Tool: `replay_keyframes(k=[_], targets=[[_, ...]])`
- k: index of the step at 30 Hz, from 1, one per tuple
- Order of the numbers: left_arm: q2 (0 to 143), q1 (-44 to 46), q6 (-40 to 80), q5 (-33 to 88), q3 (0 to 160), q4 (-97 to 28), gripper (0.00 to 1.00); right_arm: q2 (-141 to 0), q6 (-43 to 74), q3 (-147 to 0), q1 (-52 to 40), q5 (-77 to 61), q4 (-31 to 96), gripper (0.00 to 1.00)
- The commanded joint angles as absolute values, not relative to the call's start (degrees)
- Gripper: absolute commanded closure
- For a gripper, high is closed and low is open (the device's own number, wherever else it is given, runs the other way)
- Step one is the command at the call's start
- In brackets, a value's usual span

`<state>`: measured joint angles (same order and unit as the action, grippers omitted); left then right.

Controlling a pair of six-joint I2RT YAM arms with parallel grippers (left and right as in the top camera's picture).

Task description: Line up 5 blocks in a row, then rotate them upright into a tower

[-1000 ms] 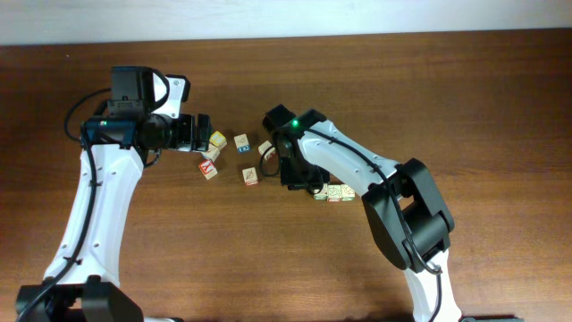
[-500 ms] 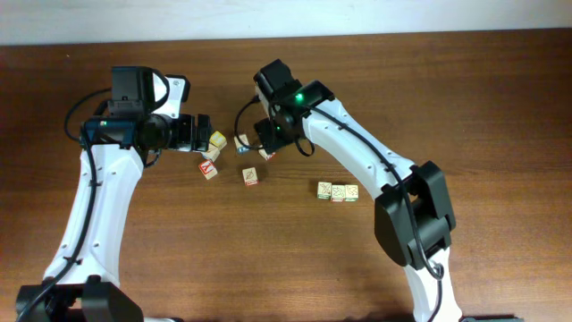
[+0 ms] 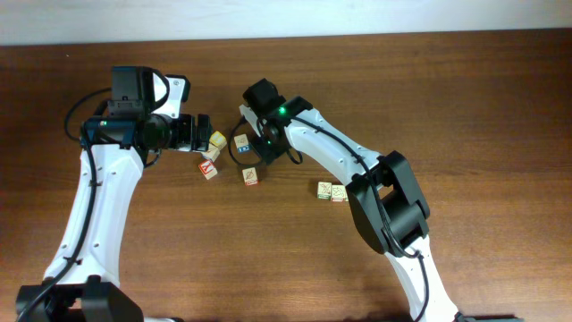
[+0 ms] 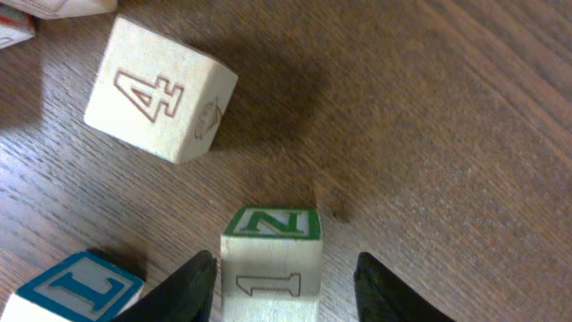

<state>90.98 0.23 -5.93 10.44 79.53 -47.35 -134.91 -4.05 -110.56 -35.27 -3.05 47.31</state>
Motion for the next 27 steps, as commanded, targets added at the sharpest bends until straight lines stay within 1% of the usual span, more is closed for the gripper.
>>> replay_keyframes(k=[1,2,5,7,9,11,15,20,22,24,25,27], targets=[[91.18,0.21,-5.19,10.2,80.77,-47.24,0.01,-135.41,-0.45,-110.8,-35.62,-2.42,46.96,0.61],[91.18,0.21,-5.19,10.2,80.77,-47.24,0.01,-135.39,1.45,-110.8,-35.62,-2.28,47.18,0.66],[91.18,0.21,-5.19,10.2,80.77,-47.24,0.01,-135.35,10.11,-112.09,-35.62,-2.33,50.83,0.73],[91.18,0.21,-5.19,10.2,80.77,-47.24,0.01,-135.24,15.73,-114.04,-35.62,-2.98,55.29,0.74],[91.18,0.21,-5.19,10.2,80.77,-47.24,0.01,-135.04,18.41,-115.9,-35.4,-10.11,59.7,0.81],[91.18,0.21,-5.19,10.2,80.77,-47.24,0.01,-135.06,18.96,-115.5,-34.39,-18.98,60.36,0.82],[91.18,0.21,-5.19,10.2,80.77,-47.24,0.01,-135.06,18.96,-111.59,-32.05,-27.24,57.1,0.82],[91.18,0.21,-5.19,10.2,80.77,-47.24,0.01,-135.06,19.88,-105.93,-29.45,-28.64,54.19,0.81],[91.18,0.21,-5.19,10.2,80.77,-47.24,0.01,-135.06,19.88,-105.41,-28.95,-26.72,54.65,0.73],[91.18,0.21,-5.19,10.2,80.77,-47.24,0.01,-135.06,19.94,-105.43,-28.73,-23.29,55.88,0.6],[91.18,0.21,-5.19,10.2,80.77,-47.24,0.01,-135.06,20.03,-105.43,-28.73,-21.61,56.4,0.55],[91.18,0.21,-5.19,10.2,80.77,-47.24,0.01,-134.98,20.05,-105.43,-28.47,-17.28,57.84,0.5]])
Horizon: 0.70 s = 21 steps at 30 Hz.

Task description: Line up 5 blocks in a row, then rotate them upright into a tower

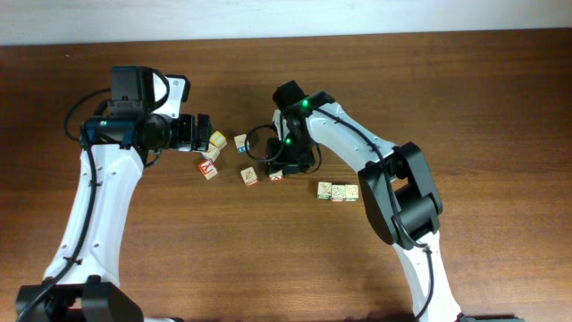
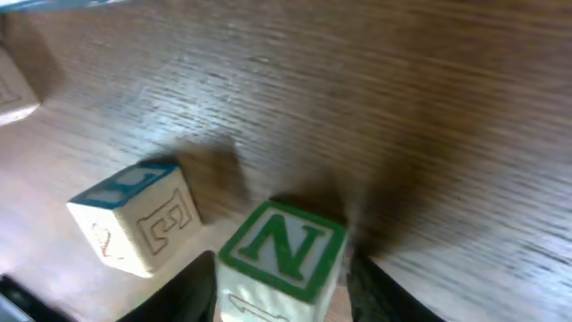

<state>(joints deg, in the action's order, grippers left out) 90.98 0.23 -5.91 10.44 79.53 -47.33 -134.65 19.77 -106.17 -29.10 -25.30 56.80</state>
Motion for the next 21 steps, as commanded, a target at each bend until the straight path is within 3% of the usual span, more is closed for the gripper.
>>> replay_keyframes(k=[1,9,21], targets=[[91.18,0.21,-5.19,10.2,80.77,-47.24,0.01,-134.98,20.05,-105.45,-28.32,-17.28,58.04,0.5],[91.18,0.21,-5.19,10.2,80.77,-47.24,0.01,-127.57,18.57,-108.33,-28.21,-13.06,61.36,0.5],[91.18,0.21,-5.19,10.2,80.77,-47.24,0.01,-127.76,16.43,-104.27,-27.29,-10.7,60.77,0.55]])
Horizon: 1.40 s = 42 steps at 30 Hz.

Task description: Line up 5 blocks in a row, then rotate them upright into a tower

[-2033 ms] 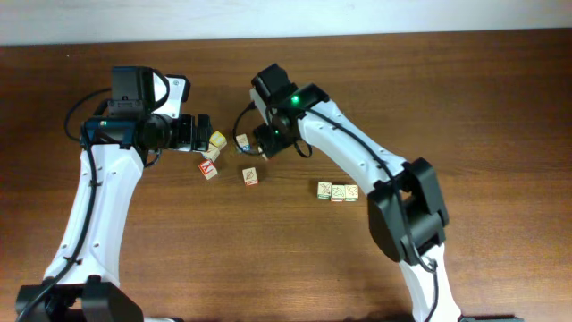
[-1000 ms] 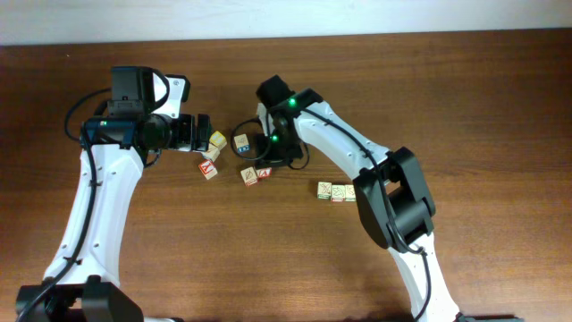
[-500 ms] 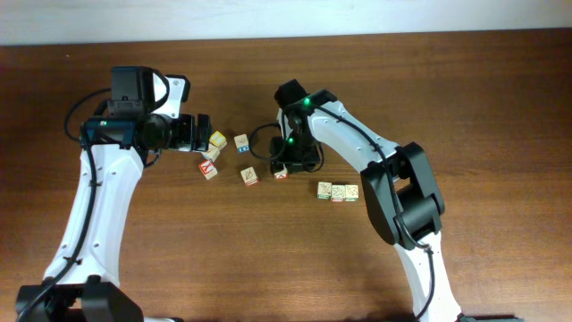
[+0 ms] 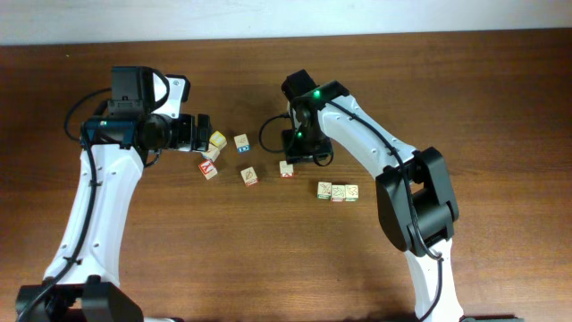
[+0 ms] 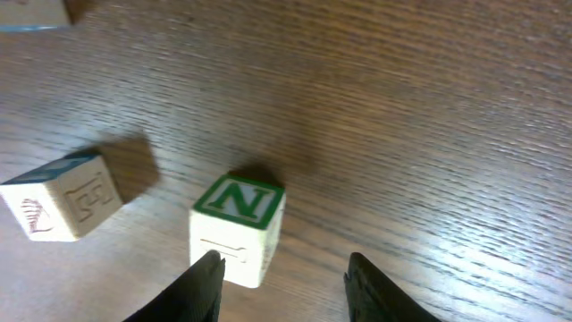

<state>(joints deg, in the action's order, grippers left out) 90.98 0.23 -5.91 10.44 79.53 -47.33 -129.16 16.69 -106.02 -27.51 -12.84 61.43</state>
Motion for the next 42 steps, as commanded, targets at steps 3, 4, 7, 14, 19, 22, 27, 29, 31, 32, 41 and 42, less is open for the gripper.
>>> replay_keyframes(k=[3,4,7,14,19,22,27,29,31,32,41,42], targets=[[91.18,0.21,-5.19,10.2,80.77,-47.24,0.01,-127.79,16.6,-102.1,-27.51,-11.75,58.43,0.55],[91.18,0.21,-5.19,10.2,80.77,-47.24,0.01,-127.79,16.58,-101.49,-27.51,-11.73,58.06,0.55],[91.18,0.21,-5.19,10.2,80.77,-47.24,0.01,-127.79,16.58,-101.45,-27.03,-10.5,58.35,0.55],[91.18,0.21,-5.19,10.2,80.77,-47.24,0.01,-127.79,16.99,-101.45,-25.47,-6.57,60.71,0.55],[91.18,0.21,-5.19,10.2,80.77,-47.24,0.01,-127.79,16.99,-101.47,-25.41,-5.54,60.88,0.55],[91.18,0.21,-5.19,10.2,80.77,-47.24,0.01,-127.7,16.4,-101.89,-25.32,-7.18,60.73,0.55],[91.18,0.21,-5.19,10.2,80.77,-47.24,0.01,-127.7,13.04,-104.42,-27.07,-14.5,59.96,0.55],[91.18,0.21,-5.19,10.2,80.77,-47.24,0.01,-127.7,12.43,-104.42,-28.01,-15.05,59.44,0.55],[91.18,0.21,-5.19,10.2,80.77,-47.24,0.01,-127.81,12.43,-104.29,-28.62,-15.0,59.05,0.55],[91.18,0.21,-5.19,10.2,80.77,-47.24,0.01,-127.87,12.45,-103.48,-28.73,-15.0,58.06,0.55],[91.18,0.21,-5.19,10.2,80.77,-47.24,0.01,-127.87,12.49,-99.9,-26.55,-13.72,55.46,0.55],[91.18,0.21,-5.19,10.2,80.77,-47.24,0.01,-127.87,12.49,-99.29,-26.2,-13.69,55.31,0.55]])
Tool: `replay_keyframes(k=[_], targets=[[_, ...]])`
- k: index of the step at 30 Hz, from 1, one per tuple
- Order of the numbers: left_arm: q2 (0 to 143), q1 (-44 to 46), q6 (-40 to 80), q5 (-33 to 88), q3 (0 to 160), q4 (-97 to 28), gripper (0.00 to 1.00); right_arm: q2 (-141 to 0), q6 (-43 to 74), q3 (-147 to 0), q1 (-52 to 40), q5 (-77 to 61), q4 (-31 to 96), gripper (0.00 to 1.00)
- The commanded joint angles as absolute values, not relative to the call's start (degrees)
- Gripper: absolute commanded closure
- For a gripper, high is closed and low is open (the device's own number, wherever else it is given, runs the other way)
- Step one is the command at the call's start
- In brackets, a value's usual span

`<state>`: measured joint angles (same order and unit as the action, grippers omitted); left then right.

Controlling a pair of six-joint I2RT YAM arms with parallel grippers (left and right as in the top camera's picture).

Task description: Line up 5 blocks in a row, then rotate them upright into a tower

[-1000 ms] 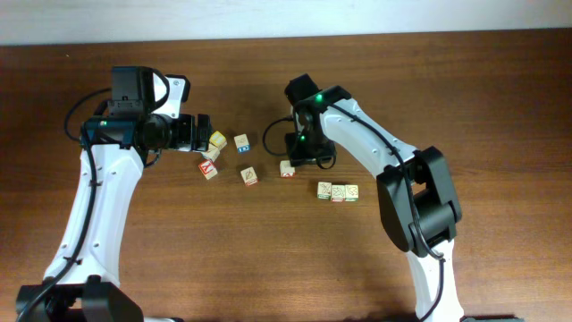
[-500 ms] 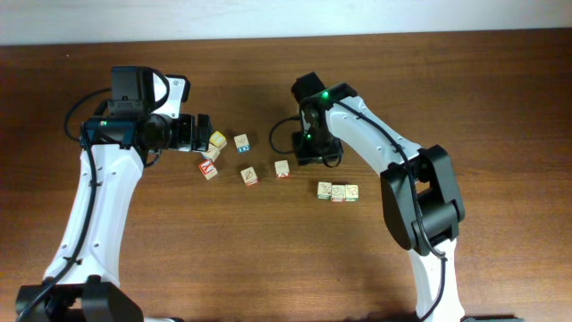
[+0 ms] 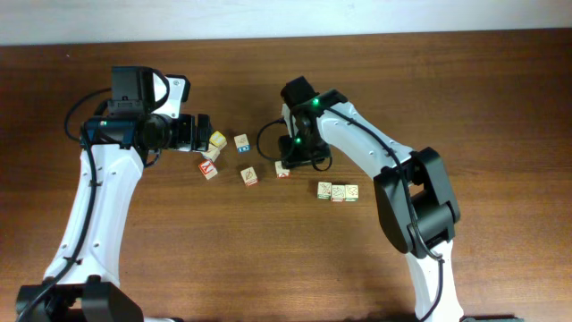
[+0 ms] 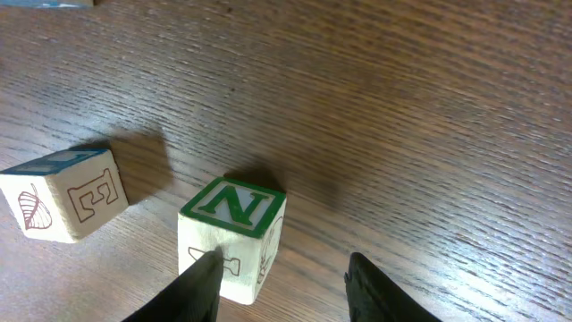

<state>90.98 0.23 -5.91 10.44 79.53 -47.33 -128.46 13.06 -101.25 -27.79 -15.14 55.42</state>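
Observation:
The N block (image 4: 232, 237), pale wood with a green-framed top, stands on the table in the right wrist view. My right gripper (image 4: 284, 288) hangs open just behind it; its left fingertip (image 4: 204, 284) overlaps the block's near face, while the right fingertip is well clear of it. An E block (image 4: 63, 194) with a blue top stands to the left. Overhead, the N block (image 3: 283, 169) sits under my right gripper (image 3: 299, 154). Further blocks lie at the left: a yellow one (image 3: 217, 139) and a blue-marked one (image 3: 241, 143). My left gripper (image 3: 204, 134) sits open beside the yellow block.
A red-lettered block (image 3: 208, 170) and another (image 3: 250, 176) lie left of the N block. A row of three blocks (image 3: 339, 192) sits to the right. The right arm's cable loops near the N block. The wooden table (image 3: 500, 107) extends all around.
My right gripper has shifted slightly towards the N block, so its left fingertip now overlaps the block's near face. It stays open. The block and the left arm have hardly moved.
My right gripper first straddled the N block among the left cluster, beside a 4 block. Then it was shut on the block farther right, near the E block. After that it stood open with the block on the table, top face N, where it remains.

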Motion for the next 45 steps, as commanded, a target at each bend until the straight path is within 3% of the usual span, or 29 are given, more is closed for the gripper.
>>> replay_keyframes(k=[1,18,45], targets=[[91.18,0.21,-5.19,10.2,80.77,-47.24,0.01,-127.87,12.58,-98.13,-25.76,-13.43,54.98,0.55],[91.18,0.21,-5.19,10.2,80.77,-47.24,0.01,-127.22,3.36,-100.55,-23.16,-19.29,55.64,0.59],[91.18,0.21,-5.19,10.2,80.77,-47.24,0.01,-127.83,3.2,-100.51,-21.89,-23.11,55.05,0.59]])
